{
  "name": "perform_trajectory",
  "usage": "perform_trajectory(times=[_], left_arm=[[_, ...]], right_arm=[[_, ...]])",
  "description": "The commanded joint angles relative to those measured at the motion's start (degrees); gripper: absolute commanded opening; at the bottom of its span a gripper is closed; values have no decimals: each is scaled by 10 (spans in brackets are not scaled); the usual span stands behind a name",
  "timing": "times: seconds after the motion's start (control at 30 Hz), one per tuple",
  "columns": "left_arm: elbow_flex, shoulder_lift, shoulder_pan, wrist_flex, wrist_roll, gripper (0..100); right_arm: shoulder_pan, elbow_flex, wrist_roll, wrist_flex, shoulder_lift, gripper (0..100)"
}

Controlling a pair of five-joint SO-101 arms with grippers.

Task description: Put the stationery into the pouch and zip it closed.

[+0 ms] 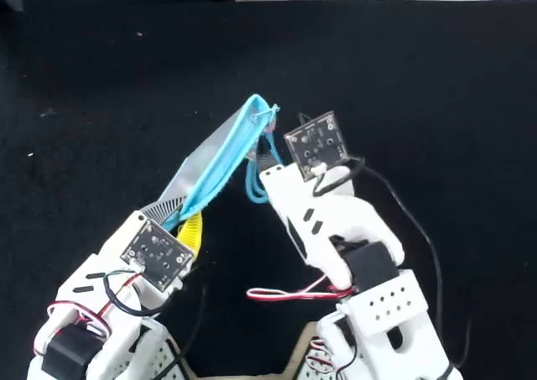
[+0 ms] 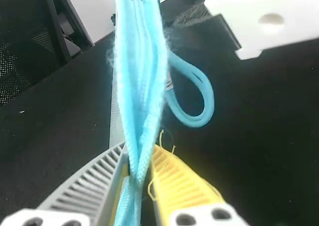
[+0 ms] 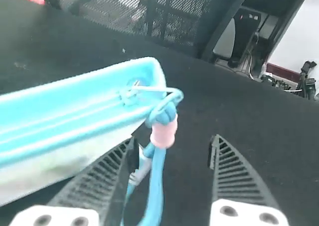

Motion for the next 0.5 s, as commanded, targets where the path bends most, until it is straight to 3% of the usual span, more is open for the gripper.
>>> perform_trajectory(times=[0.0, 0.2, 0.47], left_arm=[[11, 3, 0, 9, 7, 29], [11, 3, 0, 9, 7, 29], [24, 3, 0, 8, 7, 29]], right_arm=[[21, 20, -17, -72, -10, 219], [27, 58, -18, -142, -10, 219], [26, 54, -13, -147, -10, 218]])
